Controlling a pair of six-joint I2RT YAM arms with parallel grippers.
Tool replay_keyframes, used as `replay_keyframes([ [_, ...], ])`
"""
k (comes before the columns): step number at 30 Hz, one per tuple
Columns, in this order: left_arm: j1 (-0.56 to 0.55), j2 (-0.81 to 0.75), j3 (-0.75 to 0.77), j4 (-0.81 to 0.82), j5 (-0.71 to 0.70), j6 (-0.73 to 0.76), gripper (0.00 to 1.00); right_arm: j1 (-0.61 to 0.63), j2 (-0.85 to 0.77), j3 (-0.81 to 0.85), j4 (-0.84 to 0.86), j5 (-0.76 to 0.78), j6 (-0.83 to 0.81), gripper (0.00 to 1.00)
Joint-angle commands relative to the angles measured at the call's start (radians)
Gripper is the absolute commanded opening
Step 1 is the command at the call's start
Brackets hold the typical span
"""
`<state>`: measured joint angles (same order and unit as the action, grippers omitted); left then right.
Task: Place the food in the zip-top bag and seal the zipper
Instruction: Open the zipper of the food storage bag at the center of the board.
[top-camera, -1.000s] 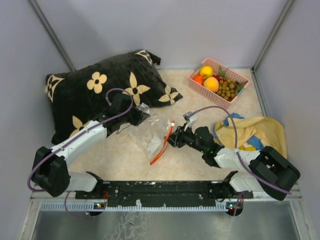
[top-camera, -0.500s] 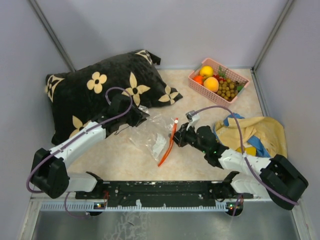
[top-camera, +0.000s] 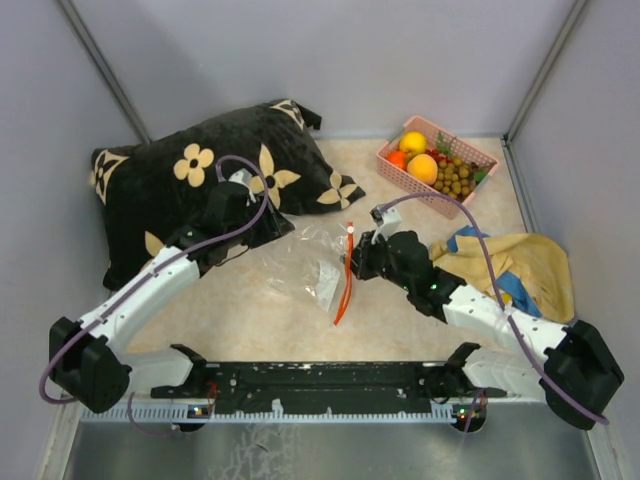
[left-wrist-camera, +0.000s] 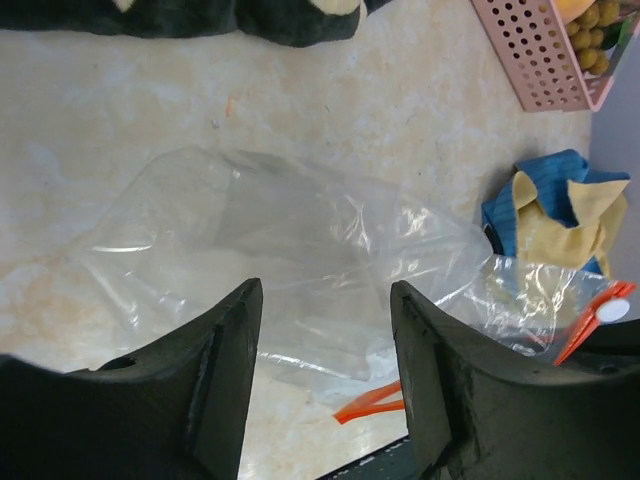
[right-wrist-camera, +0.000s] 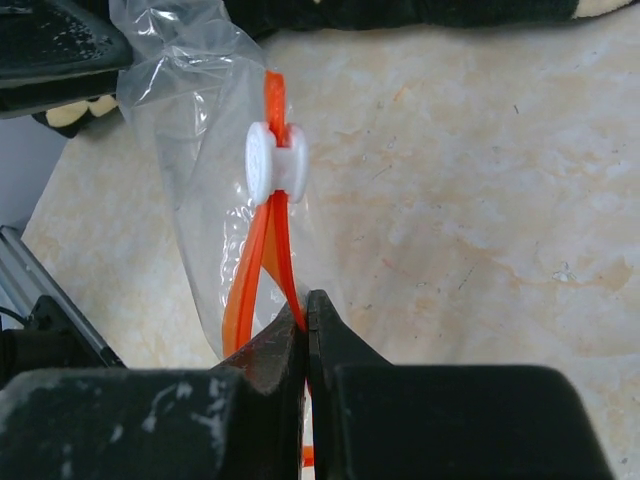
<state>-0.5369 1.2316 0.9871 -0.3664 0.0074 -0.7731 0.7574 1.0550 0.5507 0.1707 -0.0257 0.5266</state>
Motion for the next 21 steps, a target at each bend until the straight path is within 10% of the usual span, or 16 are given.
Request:
replay_keyframes([
  [1,-0.014,-0.025,0.072,-0.1,-0.06,0.169,0.61,0.007,0.008,0.128,-0.153,0.043,0.002,0.0],
  [21,-0.395,-0.008,0.181,-0.006,-0.274,0.366,0.74,-0.054,0.145,0.507,-0.515,0.012,0.028,0.0],
])
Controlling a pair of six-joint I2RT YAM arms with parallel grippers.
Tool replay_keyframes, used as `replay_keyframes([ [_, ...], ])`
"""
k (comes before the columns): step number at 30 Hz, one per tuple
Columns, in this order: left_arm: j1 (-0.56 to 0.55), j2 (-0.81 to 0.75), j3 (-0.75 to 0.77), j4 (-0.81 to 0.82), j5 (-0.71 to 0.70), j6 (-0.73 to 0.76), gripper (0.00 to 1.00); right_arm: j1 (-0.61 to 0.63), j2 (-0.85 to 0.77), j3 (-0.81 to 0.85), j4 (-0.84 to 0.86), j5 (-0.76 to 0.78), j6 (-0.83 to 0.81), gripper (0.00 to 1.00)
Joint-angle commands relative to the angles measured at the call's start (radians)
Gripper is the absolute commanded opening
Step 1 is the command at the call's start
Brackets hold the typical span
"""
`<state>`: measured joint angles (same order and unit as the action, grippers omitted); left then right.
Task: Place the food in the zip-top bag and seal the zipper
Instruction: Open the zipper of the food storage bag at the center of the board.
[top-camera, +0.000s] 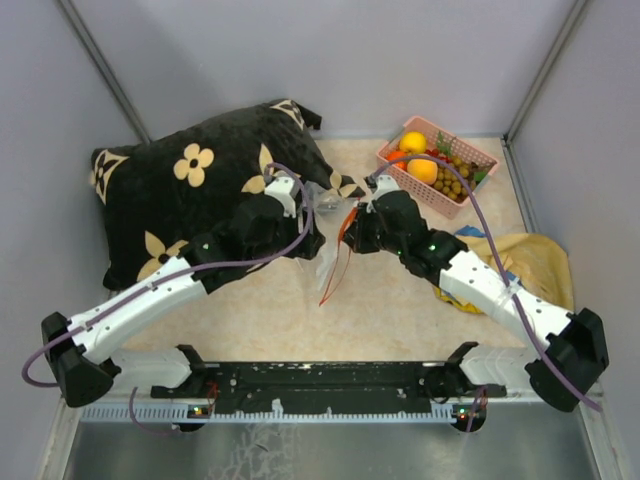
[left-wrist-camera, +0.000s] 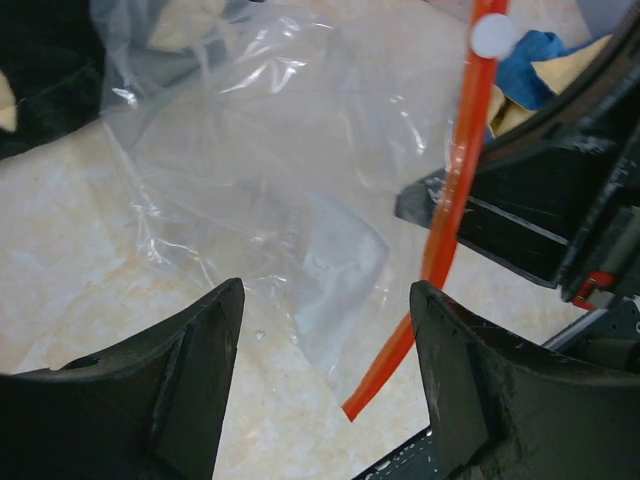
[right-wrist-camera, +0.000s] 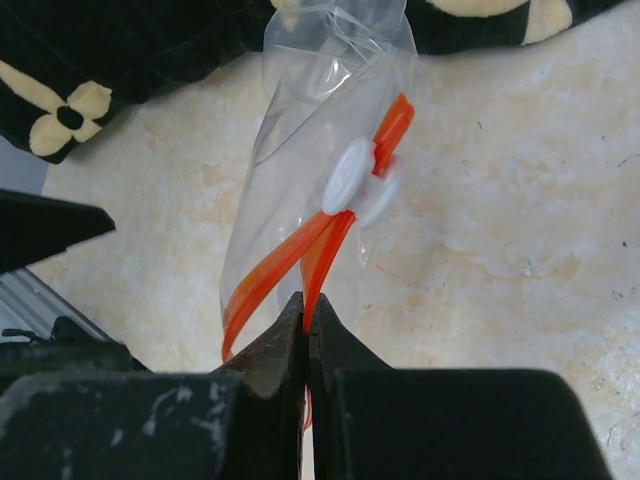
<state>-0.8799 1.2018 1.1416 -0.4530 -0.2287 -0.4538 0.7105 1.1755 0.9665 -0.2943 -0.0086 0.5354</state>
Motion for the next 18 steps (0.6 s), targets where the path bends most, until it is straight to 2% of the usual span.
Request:
replay_keyframes([
  [1,-0.068,0.029,0.027,0.095,-0.046,0.05,0.76,-0.008,0.033,0.101,-0.06,-0.002,0.025,0.0],
  [7,-0.121,0.071,0.026,0.171,-0.071,0.066,0.78,-0.008,0.051,0.133,-0.061,-0.011,0.054,0.0],
  [12,-0.152,0.097,0.003,0.174,-0.177,0.067,0.77,-0.007,0.057,0.165,-0.087,-0.01,0.066,0.0],
  [18,-0.154,0.107,-0.028,0.158,-0.213,0.049,0.69,-0.009,0.052,0.175,-0.091,-0.027,0.077,0.0],
])
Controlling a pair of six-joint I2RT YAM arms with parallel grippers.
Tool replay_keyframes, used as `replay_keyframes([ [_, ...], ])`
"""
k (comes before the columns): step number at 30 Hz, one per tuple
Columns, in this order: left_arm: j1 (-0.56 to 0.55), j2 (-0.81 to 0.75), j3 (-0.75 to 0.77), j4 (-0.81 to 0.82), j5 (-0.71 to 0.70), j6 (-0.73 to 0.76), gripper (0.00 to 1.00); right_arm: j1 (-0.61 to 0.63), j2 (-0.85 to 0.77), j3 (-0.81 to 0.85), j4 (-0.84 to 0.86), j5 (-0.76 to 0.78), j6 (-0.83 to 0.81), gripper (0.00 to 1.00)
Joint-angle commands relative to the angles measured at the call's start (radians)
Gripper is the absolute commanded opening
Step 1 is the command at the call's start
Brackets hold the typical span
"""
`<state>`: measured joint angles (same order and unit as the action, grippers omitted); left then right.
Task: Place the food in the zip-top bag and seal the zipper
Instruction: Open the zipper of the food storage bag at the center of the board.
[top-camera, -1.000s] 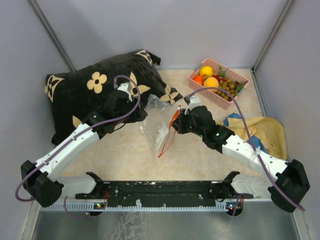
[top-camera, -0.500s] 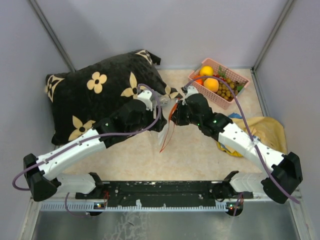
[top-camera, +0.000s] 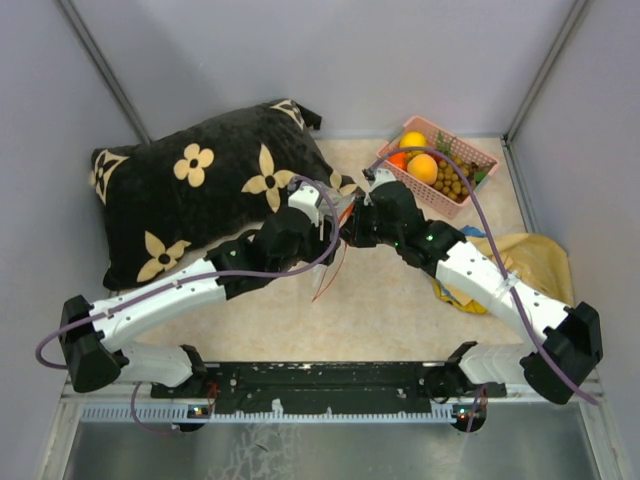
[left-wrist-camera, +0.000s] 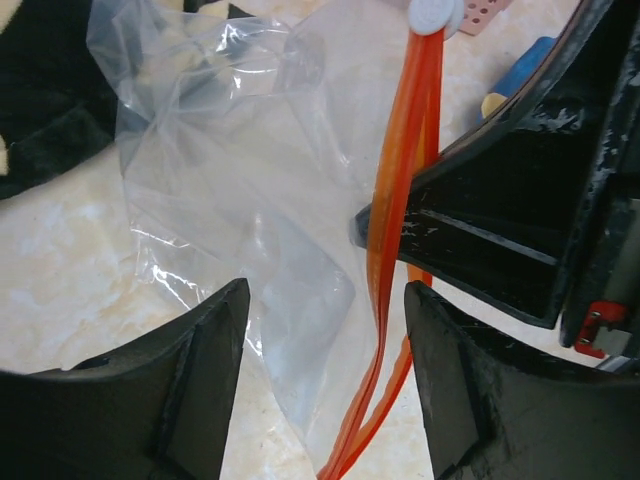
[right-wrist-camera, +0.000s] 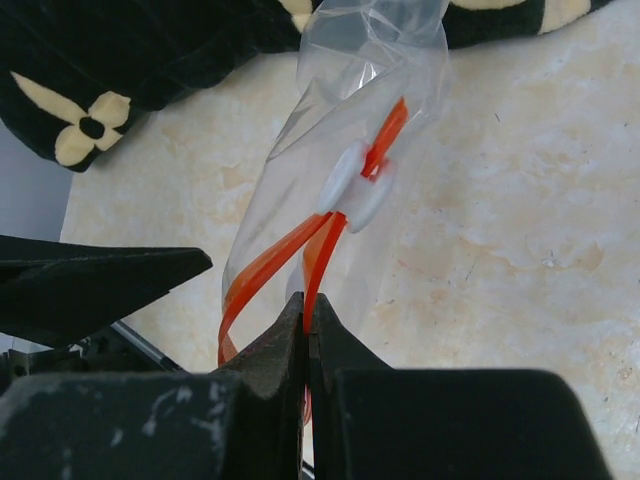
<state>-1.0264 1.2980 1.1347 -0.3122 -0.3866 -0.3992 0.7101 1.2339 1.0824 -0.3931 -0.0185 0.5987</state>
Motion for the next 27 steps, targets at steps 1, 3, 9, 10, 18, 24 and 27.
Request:
replay_keyframes([
  [1,-0.008,0.015,-0.023,0.01,-0.057,-0.009,0.67,-0.009,-0.005,0.062,0.006,-0.018,0.016,0.0],
  [3,-0.008,0.022,-0.026,-0.01,-0.06,-0.02,0.64,-0.01,-0.005,0.065,-0.001,-0.023,0.018,0.0],
  [9,-0.011,0.052,-0.033,-0.037,-0.071,-0.039,0.61,-0.012,-0.002,0.066,-0.004,-0.039,0.033,0.0],
  [10,-0.012,0.058,-0.034,-0.038,-0.071,-0.04,0.6,-0.012,-0.002,0.067,-0.005,-0.041,0.036,0.0],
  [18,-0.014,0.081,-0.013,-0.059,-0.124,-0.063,0.3,-0.015,-0.013,0.073,-0.063,0.008,0.024,0.0],
  [24,-0.014,0.055,0.021,-0.081,-0.15,-0.096,0.02,-0.015,-0.032,0.06,-0.121,0.098,0.008,0.1],
  [27,-0.014,0.056,0.053,-0.091,-0.139,-0.114,0.0,-0.015,-0.037,0.042,-0.112,0.11,0.015,0.21],
])
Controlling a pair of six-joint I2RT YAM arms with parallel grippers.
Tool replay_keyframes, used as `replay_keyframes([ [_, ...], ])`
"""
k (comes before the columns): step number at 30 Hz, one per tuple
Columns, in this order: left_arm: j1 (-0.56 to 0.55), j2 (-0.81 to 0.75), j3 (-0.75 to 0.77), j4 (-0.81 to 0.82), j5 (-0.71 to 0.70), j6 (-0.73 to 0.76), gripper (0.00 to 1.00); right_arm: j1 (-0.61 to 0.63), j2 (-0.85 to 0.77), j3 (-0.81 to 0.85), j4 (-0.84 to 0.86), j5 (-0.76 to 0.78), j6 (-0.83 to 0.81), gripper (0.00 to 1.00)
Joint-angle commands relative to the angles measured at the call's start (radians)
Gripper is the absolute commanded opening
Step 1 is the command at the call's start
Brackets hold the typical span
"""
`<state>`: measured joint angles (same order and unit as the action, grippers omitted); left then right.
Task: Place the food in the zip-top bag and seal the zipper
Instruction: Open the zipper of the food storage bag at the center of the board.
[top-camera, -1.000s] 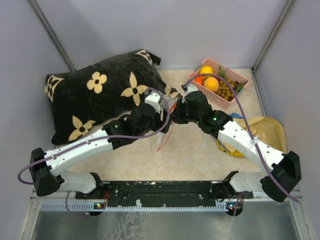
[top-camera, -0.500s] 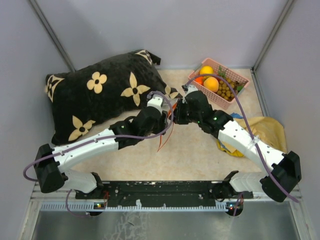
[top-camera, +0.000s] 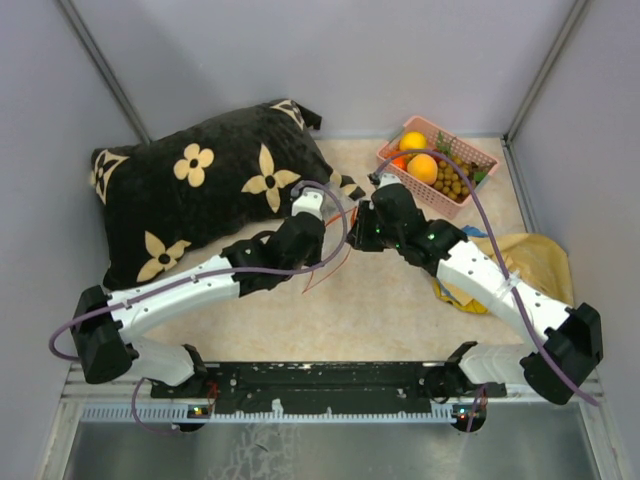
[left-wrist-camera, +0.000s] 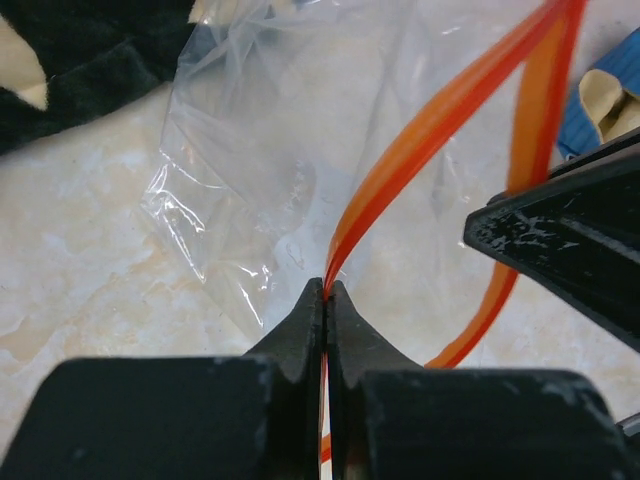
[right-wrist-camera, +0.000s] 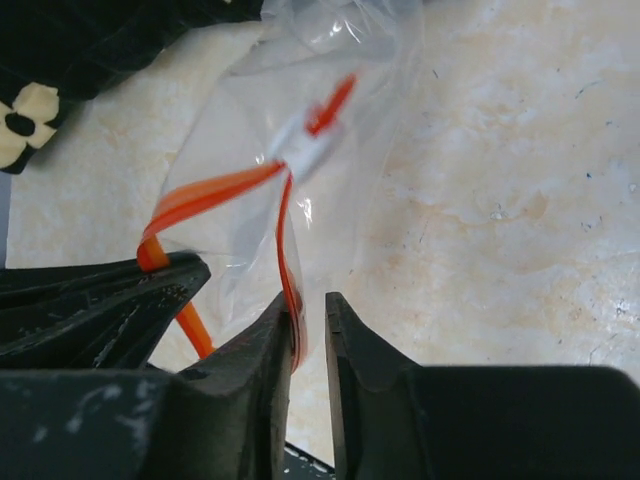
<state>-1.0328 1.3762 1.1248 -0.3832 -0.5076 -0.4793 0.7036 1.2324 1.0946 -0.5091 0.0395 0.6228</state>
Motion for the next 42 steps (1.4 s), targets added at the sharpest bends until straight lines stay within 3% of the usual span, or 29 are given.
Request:
replay_keyframes([
  [1,-0.007,-0.02,0.073,-0.022,-0.012,-0.039,0.0,-0.009,-0.037,0.023,0.011,0.05,-0.001,0.25],
  [7,-0.007,0.01,0.122,-0.022,0.013,-0.066,0.0,-0.007,-0.037,-0.021,0.089,-0.003,0.053,0.44],
  [16,-0.007,0.06,0.2,-0.053,0.03,-0.067,0.0,0.004,-0.024,-0.067,0.134,0.154,0.041,0.45],
  [19,-0.006,0.062,0.215,-0.113,-0.011,-0.071,0.0,0.002,-0.022,-0.043,0.082,0.259,-0.007,0.36],
  [26,-0.005,0.034,0.216,-0.218,-0.076,-0.093,0.0,-0.009,-0.04,-0.037,0.054,0.327,-0.067,0.02],
  [32,-0.006,0.027,0.25,-0.333,-0.147,-0.13,0.0,-0.009,-0.054,-0.021,0.052,0.327,-0.102,0.0],
  [37,-0.006,-0.007,0.231,-0.243,-0.041,-0.151,0.39,0.011,-0.053,-0.007,0.076,0.301,-0.099,0.0],
  [42,-0.005,0.008,0.225,-0.151,0.05,-0.186,0.68,0.044,-0.036,0.004,0.085,0.295,-0.063,0.0],
])
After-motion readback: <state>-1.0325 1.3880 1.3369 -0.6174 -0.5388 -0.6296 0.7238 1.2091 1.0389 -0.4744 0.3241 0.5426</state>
